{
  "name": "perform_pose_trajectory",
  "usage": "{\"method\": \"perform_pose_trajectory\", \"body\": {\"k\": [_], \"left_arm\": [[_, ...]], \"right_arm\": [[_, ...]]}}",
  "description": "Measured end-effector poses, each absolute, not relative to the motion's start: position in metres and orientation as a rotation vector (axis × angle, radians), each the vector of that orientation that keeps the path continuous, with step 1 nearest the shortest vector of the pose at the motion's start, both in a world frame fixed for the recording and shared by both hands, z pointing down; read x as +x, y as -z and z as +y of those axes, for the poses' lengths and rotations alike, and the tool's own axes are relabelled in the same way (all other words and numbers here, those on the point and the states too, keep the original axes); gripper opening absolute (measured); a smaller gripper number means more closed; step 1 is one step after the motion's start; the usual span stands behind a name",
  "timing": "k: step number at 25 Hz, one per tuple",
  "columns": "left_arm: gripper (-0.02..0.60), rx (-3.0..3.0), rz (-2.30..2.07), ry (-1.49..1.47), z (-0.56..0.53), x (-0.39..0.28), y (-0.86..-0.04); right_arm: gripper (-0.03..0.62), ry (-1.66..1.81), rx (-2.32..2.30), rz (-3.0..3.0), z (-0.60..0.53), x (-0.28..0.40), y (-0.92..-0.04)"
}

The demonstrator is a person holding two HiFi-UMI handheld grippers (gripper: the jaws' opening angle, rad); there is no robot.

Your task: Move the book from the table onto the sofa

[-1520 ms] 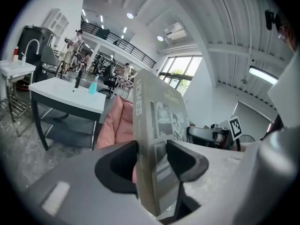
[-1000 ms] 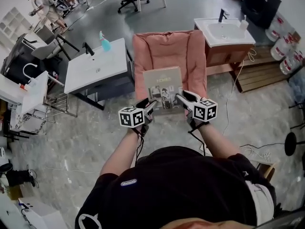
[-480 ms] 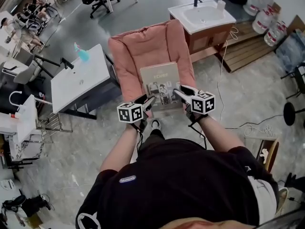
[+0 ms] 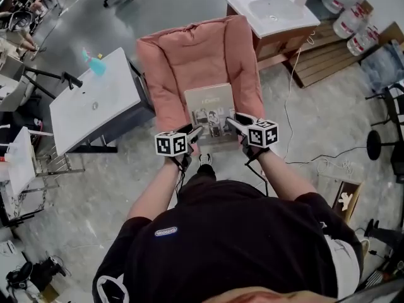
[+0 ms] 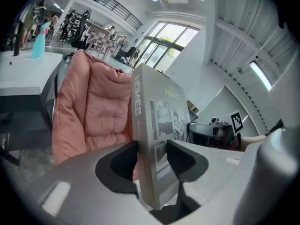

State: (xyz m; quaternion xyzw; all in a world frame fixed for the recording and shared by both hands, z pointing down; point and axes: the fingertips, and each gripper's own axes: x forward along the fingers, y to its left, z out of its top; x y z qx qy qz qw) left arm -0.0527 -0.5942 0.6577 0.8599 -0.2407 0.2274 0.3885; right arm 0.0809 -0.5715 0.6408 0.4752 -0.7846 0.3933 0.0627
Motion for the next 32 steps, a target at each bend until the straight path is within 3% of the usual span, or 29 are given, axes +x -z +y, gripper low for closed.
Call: {"method": "perform_pose_trajectory", "body": {"k": [13, 32], "left_arm": [[0.198, 1.977, -0.499, -0.749, -0.625, -0.06, -0.787], [0.193, 1.829, -0.398, -0.902, -0.654, -0.055, -0.906]], "right_arm": [[0.186, -1.346, 1.395, -2.153, -0.61, 0.069, -0.764], [0.179, -1.442, 1.322, -1.975, -0.64, 0.073, -0.883]]}}
